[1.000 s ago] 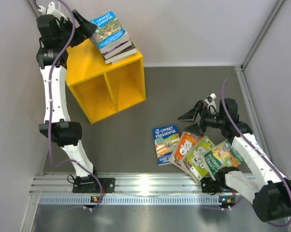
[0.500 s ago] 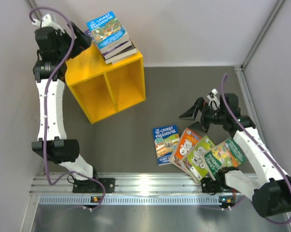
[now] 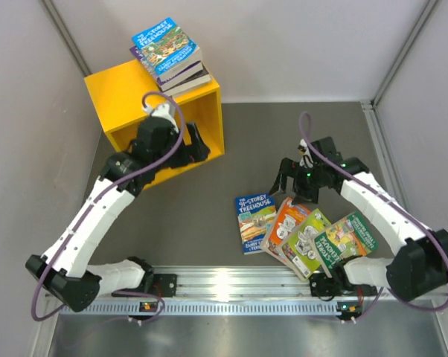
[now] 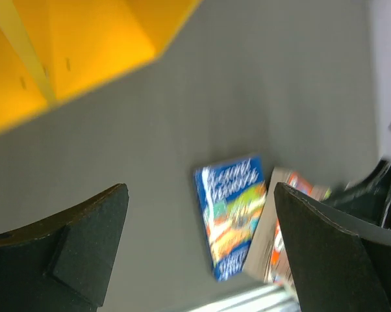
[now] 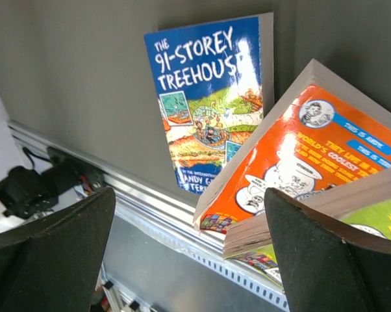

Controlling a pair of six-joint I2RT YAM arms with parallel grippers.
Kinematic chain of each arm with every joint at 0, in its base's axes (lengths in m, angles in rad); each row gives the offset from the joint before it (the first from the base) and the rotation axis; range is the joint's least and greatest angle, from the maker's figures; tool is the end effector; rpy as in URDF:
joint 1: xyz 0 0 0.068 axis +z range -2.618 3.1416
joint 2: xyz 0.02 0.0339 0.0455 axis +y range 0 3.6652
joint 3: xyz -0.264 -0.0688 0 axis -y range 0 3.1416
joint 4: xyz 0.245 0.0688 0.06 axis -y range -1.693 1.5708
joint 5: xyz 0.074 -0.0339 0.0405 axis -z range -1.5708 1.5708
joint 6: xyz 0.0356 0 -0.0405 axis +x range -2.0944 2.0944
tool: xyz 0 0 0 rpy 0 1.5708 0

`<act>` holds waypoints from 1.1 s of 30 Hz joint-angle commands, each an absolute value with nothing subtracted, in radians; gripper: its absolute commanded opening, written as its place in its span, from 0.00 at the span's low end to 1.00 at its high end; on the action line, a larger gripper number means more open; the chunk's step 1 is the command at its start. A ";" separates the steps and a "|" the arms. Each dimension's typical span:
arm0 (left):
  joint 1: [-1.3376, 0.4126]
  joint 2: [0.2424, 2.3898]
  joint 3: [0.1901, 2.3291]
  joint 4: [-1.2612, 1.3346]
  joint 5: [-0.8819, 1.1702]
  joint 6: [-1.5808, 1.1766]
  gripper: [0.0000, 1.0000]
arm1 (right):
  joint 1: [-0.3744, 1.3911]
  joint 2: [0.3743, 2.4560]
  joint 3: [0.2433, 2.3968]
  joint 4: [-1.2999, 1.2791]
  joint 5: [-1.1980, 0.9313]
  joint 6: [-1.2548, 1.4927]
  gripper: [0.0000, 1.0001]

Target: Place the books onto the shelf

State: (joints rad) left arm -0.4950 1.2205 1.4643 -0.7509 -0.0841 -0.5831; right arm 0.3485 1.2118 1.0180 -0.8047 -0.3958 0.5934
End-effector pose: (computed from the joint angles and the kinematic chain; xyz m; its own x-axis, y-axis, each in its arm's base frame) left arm 0.2200 -0.1154 0.4257 -0.5818 -0.3094 -0.7522 0.1059 0.8881 -0.4473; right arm 0.2181 0.0939 0.2825 -0.9410 0.2071 -0.2677 0.0179 0.8204 0.5715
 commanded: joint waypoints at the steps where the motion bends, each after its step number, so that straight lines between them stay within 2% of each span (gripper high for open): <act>1: -0.577 1.143 1.312 -0.768 -0.175 -0.725 0.99 | 0.420 1.285 1.078 -0.815 -0.344 0.554 0.96; 7: -0.601 1.034 1.157 -0.781 -0.186 -0.802 0.99 | 0.431 1.344 1.078 -0.762 -0.365 0.552 0.96; 16: -0.620 1.112 0.918 -0.600 -0.014 -0.877 0.99 | 0.430 1.549 1.141 -0.706 -0.342 0.485 0.97; 20: -0.627 1.211 0.806 -0.434 0.127 -0.903 0.99 | 0.423 1.615 1.115 -0.690 -0.328 0.465 0.97; 23: -0.646 1.340 0.709 -0.176 0.283 -0.957 0.99 | 0.423 1.641 1.025 -0.616 -0.346 0.462 0.97; 33: -0.663 1.611 0.745 0.075 0.408 -1.026 0.99 | 0.448 1.821 1.032 -0.546 -0.348 0.446 0.96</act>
